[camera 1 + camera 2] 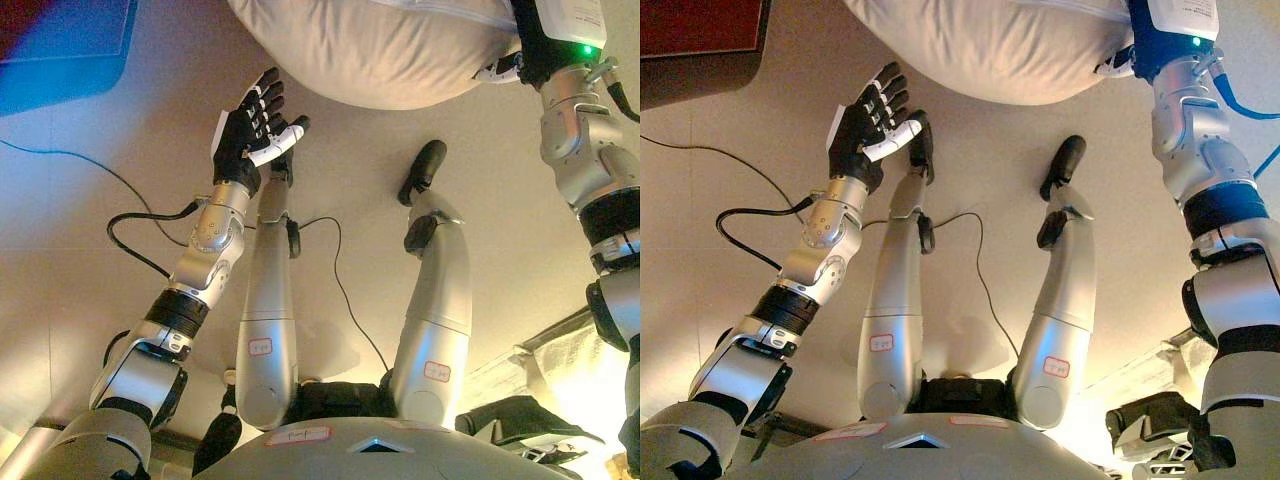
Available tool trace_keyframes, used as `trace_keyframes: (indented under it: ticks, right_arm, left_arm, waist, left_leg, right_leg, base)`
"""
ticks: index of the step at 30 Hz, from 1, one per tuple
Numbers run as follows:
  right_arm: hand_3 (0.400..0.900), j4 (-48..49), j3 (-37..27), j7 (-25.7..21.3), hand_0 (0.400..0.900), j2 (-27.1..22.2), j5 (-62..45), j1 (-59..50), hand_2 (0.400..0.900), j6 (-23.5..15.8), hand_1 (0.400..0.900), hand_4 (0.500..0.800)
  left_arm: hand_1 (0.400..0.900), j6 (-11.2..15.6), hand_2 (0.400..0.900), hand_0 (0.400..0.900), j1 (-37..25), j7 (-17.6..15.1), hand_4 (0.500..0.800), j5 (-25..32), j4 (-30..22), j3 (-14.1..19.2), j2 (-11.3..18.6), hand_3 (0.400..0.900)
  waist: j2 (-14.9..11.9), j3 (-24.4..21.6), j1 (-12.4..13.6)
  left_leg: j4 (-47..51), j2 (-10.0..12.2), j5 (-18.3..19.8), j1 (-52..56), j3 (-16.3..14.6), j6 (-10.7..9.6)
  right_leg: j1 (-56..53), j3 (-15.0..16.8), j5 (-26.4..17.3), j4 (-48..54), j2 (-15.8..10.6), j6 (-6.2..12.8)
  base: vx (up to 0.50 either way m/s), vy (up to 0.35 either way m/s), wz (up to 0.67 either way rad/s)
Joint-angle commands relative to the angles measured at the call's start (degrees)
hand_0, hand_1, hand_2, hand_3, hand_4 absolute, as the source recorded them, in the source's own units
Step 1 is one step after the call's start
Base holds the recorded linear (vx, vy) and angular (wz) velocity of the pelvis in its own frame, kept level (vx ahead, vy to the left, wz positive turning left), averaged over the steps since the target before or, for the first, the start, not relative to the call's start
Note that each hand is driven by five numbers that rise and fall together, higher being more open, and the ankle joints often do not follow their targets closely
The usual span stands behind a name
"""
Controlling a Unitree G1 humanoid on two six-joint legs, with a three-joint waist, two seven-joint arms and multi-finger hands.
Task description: Pick up the pillow and put it on the sofa.
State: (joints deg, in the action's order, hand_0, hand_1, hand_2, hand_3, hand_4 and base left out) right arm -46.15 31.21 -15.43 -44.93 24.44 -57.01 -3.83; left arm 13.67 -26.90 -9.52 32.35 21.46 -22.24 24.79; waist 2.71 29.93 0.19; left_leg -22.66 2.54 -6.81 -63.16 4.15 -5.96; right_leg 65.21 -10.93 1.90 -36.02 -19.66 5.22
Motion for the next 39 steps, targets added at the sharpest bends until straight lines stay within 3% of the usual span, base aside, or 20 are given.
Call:
trace_keyframes:
  ticks: [1, 25, 32, 39]
  right_arm:
    - [0.400, 3.73, 0.97, -0.47, 0.400, -2.30, -4.57, -5.73, 0.400, -2.30, 0.400, 0.500]
    - [0.400, 8.16, -2.81, -1.46, 0.400, -2.08, -4.49, -4.01, 0.400, -2.43, 0.400, 0.500]
    - [0.400, 16.09, -7.75, -3.07, 0.400, -1.85, -3.70, 1.31, 0.400, -3.27, 0.400, 0.500]
    - [0.400, 24.42, -12.79, -4.02, 0.400, -1.09, -3.06, 8.54, 0.400, -4.68, 0.400, 0.500]
  left_arm:
    - [0.900, 3.97, 0.900, 0.900, 1.69, -0.44, 0.800, -0.01, -6.26, 1.82, 0.12, 0.900]
    - [0.900, 3.68, 0.900, 0.900, 1.74, -2.02, 0.800, -0.48, -5.29, 3.48, -1.16, 0.900]
    - [0.900, 3.76, 0.900, 0.900, 2.41, -4.28, 0.800, -0.88, -1.11, 6.17, -3.55, 0.900]
    - [0.900, 3.34, 0.900, 0.900, 4.13, -5.61, 0.800, -3.71, 3.27, 8.06, -4.96, 0.900]
  waist:
    - [-1.50, -0.14, 1.55]
    - [-1.68, -0.14, 1.39]
    - [-2.43, -0.14, 1.06]
    - [-3.60, -0.14, 1.07]
  left_leg:
    - [-1.07, 1.39, 4.83, 0.01, -0.94, -3.43]
    - [-0.35, 1.12, 4.37, 0.84, -1.48, -2.89]
    - [1.66, 1.15, 3.86, 6.05, -1.85, -2.59]
    - [5.05, 0.34, 3.37, 17.74, -1.97, -1.74]
  right_leg:
    - [-0.82, 2.49, 0.29, -2.20, 0.08, 6.02]
    - [-2.16, 2.71, 0.39, -1.35, 0.21, 6.39]
    - [-7.72, 2.29, -0.39, 1.16, 0.28, 6.55]
    - [-20.83, 0.59, -1.34, 6.42, 1.01, 6.60]
  base:
    - [0.00, 0.000, 0.00]
    - [0.00, 0.000, 0.00]
    - [0.00, 0.000, 0.00]
    - [0.00, 0.000, 0.00]
